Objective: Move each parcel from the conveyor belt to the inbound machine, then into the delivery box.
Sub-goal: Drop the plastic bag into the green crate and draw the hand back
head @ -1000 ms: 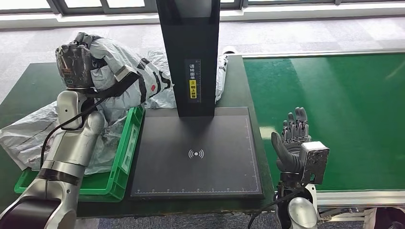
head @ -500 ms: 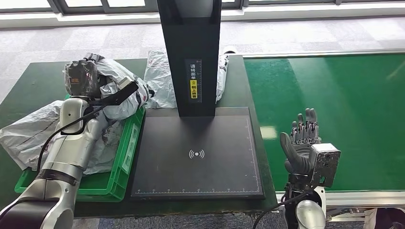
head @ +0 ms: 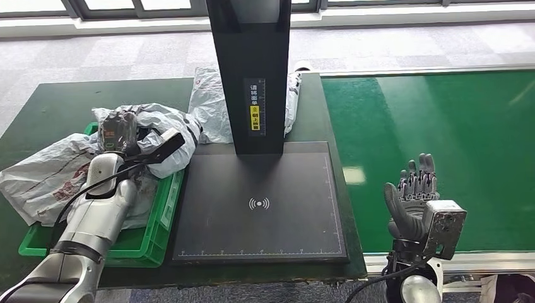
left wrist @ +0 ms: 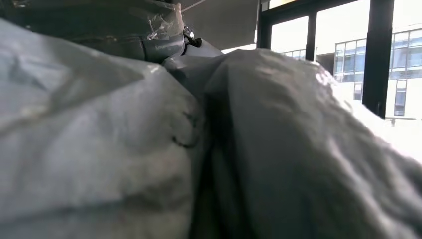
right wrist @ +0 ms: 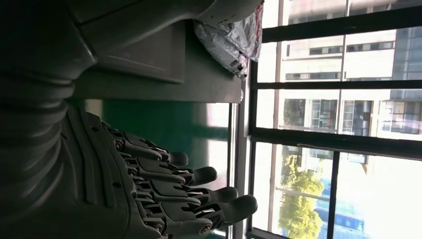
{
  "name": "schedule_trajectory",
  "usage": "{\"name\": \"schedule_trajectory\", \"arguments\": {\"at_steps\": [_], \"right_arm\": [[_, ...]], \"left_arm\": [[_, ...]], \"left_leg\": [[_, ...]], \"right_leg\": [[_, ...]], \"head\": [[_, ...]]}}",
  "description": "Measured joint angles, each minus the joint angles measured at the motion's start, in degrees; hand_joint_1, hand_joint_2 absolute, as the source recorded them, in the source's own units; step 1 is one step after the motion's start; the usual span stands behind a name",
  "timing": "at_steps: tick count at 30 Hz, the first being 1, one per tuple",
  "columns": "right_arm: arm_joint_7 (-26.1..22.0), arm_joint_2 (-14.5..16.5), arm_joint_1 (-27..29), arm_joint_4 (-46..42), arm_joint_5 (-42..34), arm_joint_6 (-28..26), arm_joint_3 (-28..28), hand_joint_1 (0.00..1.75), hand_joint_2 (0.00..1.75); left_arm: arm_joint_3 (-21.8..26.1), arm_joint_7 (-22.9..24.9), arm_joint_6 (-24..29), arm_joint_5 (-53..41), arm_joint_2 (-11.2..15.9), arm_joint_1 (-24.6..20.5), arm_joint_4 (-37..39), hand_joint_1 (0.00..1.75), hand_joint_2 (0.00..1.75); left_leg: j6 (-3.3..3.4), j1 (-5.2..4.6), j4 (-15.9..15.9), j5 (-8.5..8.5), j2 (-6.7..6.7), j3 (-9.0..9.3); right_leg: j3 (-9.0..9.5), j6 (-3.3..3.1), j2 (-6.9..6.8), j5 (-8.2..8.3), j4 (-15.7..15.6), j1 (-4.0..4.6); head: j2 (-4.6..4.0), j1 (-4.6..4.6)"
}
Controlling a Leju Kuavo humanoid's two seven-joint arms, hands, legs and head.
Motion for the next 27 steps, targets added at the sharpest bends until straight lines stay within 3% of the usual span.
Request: {"name": "schedule_trajectory", "arguments": {"at_steps": [9, 17, 20, 24, 27], "right_arm": [[-0.17, -0.03, 0.45, 0.25, -0.83, 0.62, -0.04, 0.0, 1.75], [-0.22, -0.06, 0.45, 0.6, -1.08, 0.71, -0.04, 0.0, 1.75], [-0.36, -0.18, 0.45, 0.72, -1.54, 0.93, -0.03, 0.0, 1.75], [-1.01, -0.8, 0.33, 1.67, -2.79, 1.56, 0.21, 0.0, 1.75], [-1.42, -1.25, -0.39, 2.81, -3.18, 1.96, 0.9, 0.0, 1.75]], "left_arm": [[4.02, 2.61, 5.78, 0.27, 2.38, 6.42, -5.04, 1.75, 1.75], [7.63, 1.75, 6.15, 1.31, 2.7, 9.85, -9.3, 1.75, 1.75], [8.98, -1.63, 8.08, 8.26, 2.7, 11.01, -10.92, 1.75, 1.75], [13.18, -10.5, 10.54, 26.49, 2.7, 14.56, -16.27, 1.75, 1.75], [16.71, -13.83, 12.07, 31.45, 2.7, 18.03, -20.54, 1.75, 1.75]], "left_leg": [[-0.06, 0.01, -0.02, -0.04, 0.25, 0.02], [-0.06, 0.01, -0.02, -0.04, 0.17, -0.01], [-0.07, 0.01, -0.02, -0.05, 0.21, -0.02], [-0.1, 0.02, -0.03, -0.13, 0.31, -0.01], [-0.12, 0.06, -0.04, -0.16, 0.29, -0.01]], "right_leg": [[-0.06, -0.01, 0.22, 0.0, 0.01, 0.0], [-0.06, -0.02, 0.18, -0.01, 0.01, 0.01], [-0.07, -0.02, 0.2, -0.01, 0.01, 0.0], [-0.08, -0.04, 0.26, -0.02, 0.02, 0.01], [-0.09, -0.06, 0.29, -0.08, 0.01, 0.04]], "head": [[0.0, -0.01], [-0.01, 0.01], [-0.02, 0.01], [-0.02, 0.01], [-0.01, 0.0]]}}
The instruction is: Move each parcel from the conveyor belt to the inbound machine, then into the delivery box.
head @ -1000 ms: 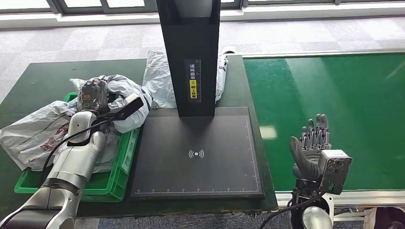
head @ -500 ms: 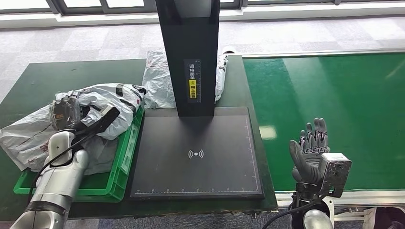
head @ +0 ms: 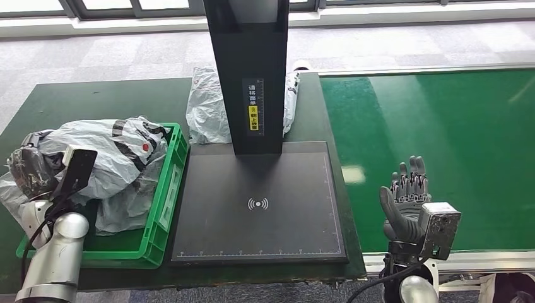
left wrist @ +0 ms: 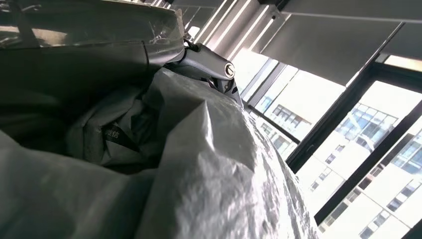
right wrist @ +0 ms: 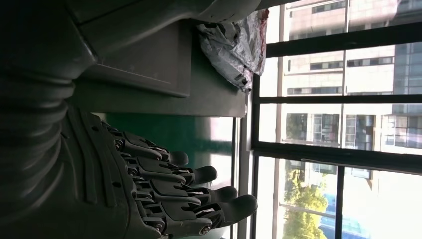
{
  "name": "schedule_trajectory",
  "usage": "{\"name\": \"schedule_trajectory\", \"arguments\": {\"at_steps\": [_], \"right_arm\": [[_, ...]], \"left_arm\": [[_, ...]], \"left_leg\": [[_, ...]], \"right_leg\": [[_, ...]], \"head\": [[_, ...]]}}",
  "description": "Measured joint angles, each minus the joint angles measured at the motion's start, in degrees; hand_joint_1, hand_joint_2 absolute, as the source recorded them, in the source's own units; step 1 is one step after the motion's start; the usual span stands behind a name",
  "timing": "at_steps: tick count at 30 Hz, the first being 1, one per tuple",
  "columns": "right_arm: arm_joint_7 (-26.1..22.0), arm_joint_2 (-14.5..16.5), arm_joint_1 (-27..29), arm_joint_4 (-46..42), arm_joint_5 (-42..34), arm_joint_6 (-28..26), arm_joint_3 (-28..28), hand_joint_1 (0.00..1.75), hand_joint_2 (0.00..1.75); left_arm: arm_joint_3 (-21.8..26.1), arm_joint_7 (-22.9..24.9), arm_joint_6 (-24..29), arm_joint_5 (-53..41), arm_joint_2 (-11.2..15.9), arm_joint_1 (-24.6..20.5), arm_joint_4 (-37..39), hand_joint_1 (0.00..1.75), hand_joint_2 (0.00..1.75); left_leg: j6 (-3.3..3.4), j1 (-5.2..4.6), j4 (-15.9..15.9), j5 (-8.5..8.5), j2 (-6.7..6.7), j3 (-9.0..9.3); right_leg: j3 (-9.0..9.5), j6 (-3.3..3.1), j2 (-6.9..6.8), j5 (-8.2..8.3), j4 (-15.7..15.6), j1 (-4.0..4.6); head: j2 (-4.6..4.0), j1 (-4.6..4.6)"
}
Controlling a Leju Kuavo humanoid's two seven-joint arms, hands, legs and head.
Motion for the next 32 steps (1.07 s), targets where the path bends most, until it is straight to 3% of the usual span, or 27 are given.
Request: {"name": "schedule_trajectory", "arguments": {"at_steps": [3, 4, 7, 8, 12, 15, 20, 29, 32], "right_arm": [[-0.07, -0.18, -1.0, 1.02, -0.1, 0.02, 0.62, 0.0, 1.75], [-0.04, -0.19, -1.26, 1.25, -0.11, 0.03, 0.72, 0.0, 1.75], [0.16, -0.21, -1.63, 1.64, 0.04, 0.04, 0.83, 0.0, 1.75], [0.32, -0.22, -1.65, 1.66, 0.18, 0.1, 0.83, 0.0, 1.75], [0.79, -0.33, -2.11, 1.79, 1.48, 2.21, 0.83, 0.0, 1.75], [0.47, -0.48, -2.77, 2.28, 2.43, 4.31, 0.8, 0.0, 1.75], [0.15, -0.6, -3.21, 2.89, 2.93, 5.26, 0.51, 0.0, 1.75], [0.02, -0.61, -3.31, 3.06, 3.12, 5.32, 0.49, 0.0, 1.75], [0.02, -0.61, -3.34, 3.04, 3.55, 5.68, 0.07, 0.0, 1.75]], "left_arm": [[2.64, -1.03, 0.54, 0.43, 0.0, 2.7, -3.16, 1.75, 1.75], [3.2, -1.14, 0.51, 0.02, 0.0, 3.3, -3.88, 1.4, 1.75], [3.87, -1.19, -3.61, -3.47, 0.08, 4.45, -5.37, 0.09, 1.75], [3.63, -1.06, -7.04, -5.72, 0.22, 4.71, -5.64, 0.0, 1.75], [0.23, -1.74, -24.72, -14.74, 2.39, 7.08, -6.28, 0.0, 1.75], [-1.78, -4.45, -32.75, -16.39, 5.43, 10.06, -7.04, 0.0, 1.75], [-1.97, -7.55, -36.48, -15.74, 9.88, 12.94, -8.39, 0.0, 1.75], [-2.1, -8.03, -37.39, -16.22, 12.02, 14.05, -9.5, 0.0, 1.75], [-3.83, -10.33, -39.54, -19.35, 14.61, 11.95, -8.9, 0.0, 1.75]], "left_leg": [[0.0, 0.02, 0.0, 0.0, -0.07, -0.01], [0.0, 0.02, 0.0, 0.0, -0.08, -0.01], [0.0, 0.02, 0.01, 0.0, -0.16, -0.01], [0.0, 0.01, 0.01, 0.0, -0.19, -0.01], [-0.01, 0.02, 0.0, -0.02, -0.09, 0.02], [-0.05, 0.05, 0.0, -0.05, 0.14, 0.07], [-0.07, 0.09, -0.01, -0.05, 0.0, 0.07], [-0.07, 0.1, 0.0, -0.05, -0.03, 0.09], [-0.1, 0.14, 0.07, 0.01, -0.07, 0.1]], "right_leg": [[0.01, 0.0, -0.07, -0.05, -0.01, 0.02], [0.01, 0.0, -0.09, -0.05, -0.01, 0.03], [0.03, 0.01, -0.16, -0.05, -0.02, 0.02], [0.05, 0.01, -0.2, -0.05, -0.02, 0.01], [0.09, 0.01, -0.15, -0.05, -0.02, 0.01], [0.03, 0.0, 0.07, -0.04, -0.02, 0.02], [0.03, -0.09, -0.02, -0.11, -0.01, 0.1], [0.03, -0.11, -0.04, -0.12, -0.02, 0.12], [-0.1, -0.12, -0.09, -0.11, -0.06, 0.21]], "head": [[0.01, 0.01], [0.01, 0.01], [0.01, 0.01], [0.0, 0.01], [0.0, 0.01], [0.01, 0.01], [-0.01, 0.0], [0.0, 0.01], [0.0, 0.01]]}}
